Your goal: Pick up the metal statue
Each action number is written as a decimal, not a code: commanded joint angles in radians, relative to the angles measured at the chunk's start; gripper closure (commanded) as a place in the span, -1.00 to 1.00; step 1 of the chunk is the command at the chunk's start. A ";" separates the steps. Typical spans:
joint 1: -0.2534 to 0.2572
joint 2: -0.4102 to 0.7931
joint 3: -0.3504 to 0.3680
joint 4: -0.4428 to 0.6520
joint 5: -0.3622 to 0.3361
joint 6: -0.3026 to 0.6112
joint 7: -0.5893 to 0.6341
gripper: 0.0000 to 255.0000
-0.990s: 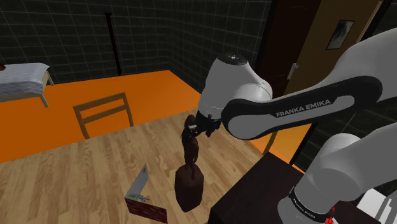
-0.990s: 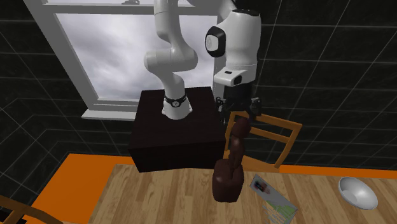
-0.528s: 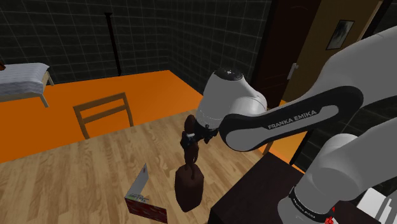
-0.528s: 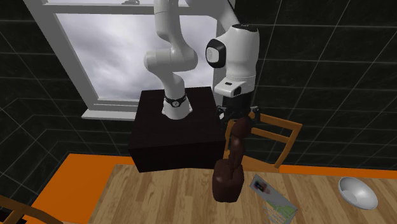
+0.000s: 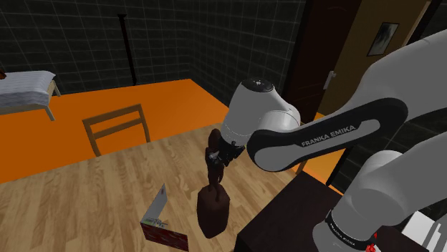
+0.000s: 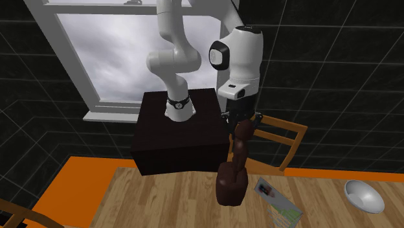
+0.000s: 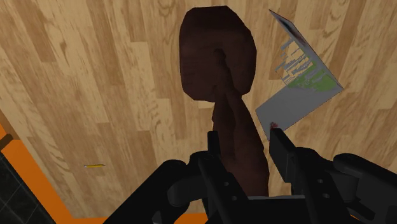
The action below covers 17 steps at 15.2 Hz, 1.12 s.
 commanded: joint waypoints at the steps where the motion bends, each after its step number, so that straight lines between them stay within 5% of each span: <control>1: 0.000 0.000 0.000 -0.001 0.000 0.000 0.000 1.00; 17: 0.024 -0.107 -0.066 0.118 0.015 -0.224 -0.040 1.00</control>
